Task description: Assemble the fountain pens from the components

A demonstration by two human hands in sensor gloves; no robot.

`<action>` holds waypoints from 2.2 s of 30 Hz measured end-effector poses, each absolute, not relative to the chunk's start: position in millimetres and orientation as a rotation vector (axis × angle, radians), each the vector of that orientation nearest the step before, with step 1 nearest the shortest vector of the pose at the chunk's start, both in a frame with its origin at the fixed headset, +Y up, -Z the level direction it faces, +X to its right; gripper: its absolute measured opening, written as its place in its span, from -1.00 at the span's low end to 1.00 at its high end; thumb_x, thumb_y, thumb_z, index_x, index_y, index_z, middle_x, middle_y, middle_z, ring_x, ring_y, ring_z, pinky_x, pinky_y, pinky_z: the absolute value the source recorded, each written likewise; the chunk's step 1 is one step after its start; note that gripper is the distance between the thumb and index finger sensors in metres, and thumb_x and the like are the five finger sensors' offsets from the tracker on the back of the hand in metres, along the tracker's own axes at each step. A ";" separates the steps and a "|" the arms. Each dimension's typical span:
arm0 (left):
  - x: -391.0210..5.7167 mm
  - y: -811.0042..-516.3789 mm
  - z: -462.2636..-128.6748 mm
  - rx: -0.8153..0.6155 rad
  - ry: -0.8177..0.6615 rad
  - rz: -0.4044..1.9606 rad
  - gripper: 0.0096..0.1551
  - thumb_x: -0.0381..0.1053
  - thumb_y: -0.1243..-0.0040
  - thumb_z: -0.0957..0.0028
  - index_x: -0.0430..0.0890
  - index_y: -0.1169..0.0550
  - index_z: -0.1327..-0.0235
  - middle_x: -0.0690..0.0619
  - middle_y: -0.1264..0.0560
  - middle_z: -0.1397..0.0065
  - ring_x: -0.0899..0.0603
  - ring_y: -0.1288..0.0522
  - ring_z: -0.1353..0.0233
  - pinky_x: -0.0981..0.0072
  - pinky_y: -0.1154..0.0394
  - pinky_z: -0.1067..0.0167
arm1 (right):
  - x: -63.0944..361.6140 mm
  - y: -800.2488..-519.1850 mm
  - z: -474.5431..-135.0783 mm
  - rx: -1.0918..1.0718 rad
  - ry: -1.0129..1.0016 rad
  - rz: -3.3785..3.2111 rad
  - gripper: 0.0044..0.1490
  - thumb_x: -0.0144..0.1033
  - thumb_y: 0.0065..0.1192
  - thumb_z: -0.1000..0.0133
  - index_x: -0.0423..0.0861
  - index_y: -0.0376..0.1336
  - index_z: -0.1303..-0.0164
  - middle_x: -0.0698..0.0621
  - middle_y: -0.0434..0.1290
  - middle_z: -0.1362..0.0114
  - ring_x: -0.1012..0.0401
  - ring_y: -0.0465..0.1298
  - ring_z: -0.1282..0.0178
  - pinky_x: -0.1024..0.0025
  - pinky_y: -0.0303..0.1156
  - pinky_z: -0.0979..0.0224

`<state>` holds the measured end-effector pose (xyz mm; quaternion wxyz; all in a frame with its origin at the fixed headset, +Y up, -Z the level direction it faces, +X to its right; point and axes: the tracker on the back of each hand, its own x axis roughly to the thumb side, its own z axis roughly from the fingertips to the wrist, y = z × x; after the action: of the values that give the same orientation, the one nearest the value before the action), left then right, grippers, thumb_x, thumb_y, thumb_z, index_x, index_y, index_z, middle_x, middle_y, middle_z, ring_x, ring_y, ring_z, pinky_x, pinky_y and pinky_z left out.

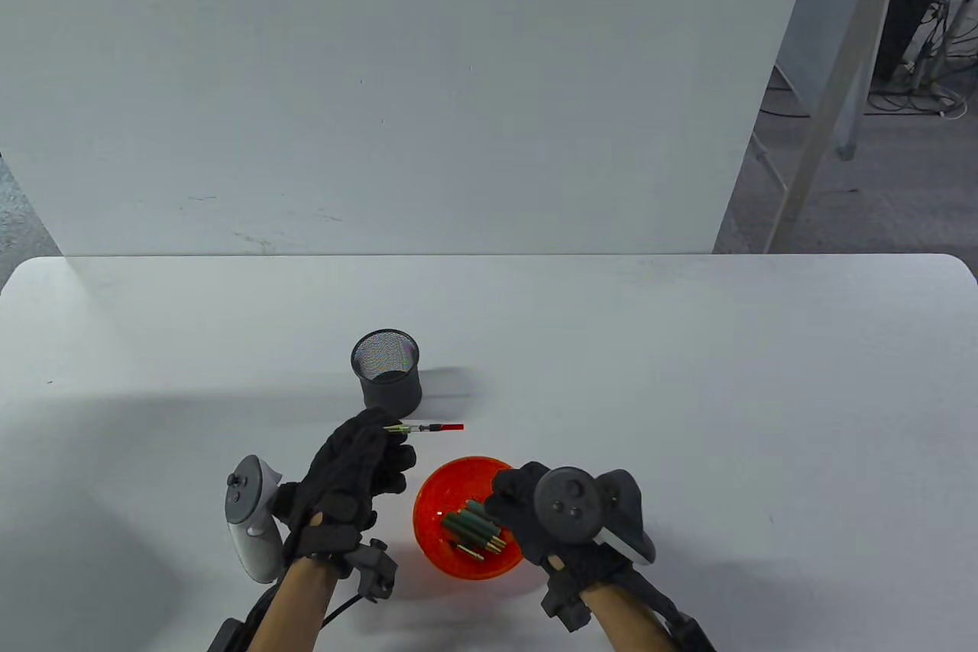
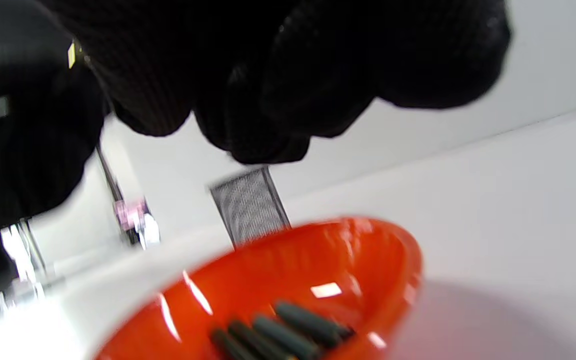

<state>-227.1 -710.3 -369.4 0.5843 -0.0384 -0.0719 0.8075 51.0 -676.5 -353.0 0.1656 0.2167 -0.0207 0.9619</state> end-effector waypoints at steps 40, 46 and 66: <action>-233.2 -712.9 -373.0 -0.071 -0.153 1.867 -0.53 0.18 -0.14 -0.34 0.11 -0.41 -0.47 0.09 -0.54 -0.42 -0.01 -0.66 -0.25 0.14 -0.61 -0.12 | -29.1 -709.8 -354.6 0.905 0.399 3.358 -0.36 -0.11 0.30 -0.19 -0.31 0.39 -0.30 -0.17 0.60 -0.12 0.05 0.57 0.07 0.10 0.58 0.02; -232.6 -712.4 -372.9 -0.073 -0.155 1.879 -0.52 0.18 -0.13 -0.34 0.11 -0.40 -0.47 0.09 -0.53 -0.42 -0.01 -0.65 -0.25 0.14 -0.60 -0.13 | -28.4 -708.6 -354.4 0.916 0.390 3.360 -0.38 -0.09 0.28 -0.20 -0.27 0.40 -0.28 -0.14 0.59 -0.11 0.06 0.55 0.06 0.11 0.57 0.00; -233.2 -713.9 -371.2 -0.071 -0.147 1.858 -0.52 0.18 -0.10 -0.35 0.11 -0.39 -0.48 0.09 -0.53 -0.43 -0.01 -0.65 -0.25 0.15 -0.60 -0.13 | 72.9 -638.1 -336.0 0.592 -0.207 2.750 -0.43 -0.21 0.10 -0.23 -0.12 0.28 -0.45 -0.11 0.50 -0.27 0.11 0.63 0.01 0.22 0.67 -0.01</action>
<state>-233.2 -713.9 -371.2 0.5956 -0.0306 -0.0633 0.8002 72.9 -638.1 -336.0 0.1599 0.2071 -0.0723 0.9625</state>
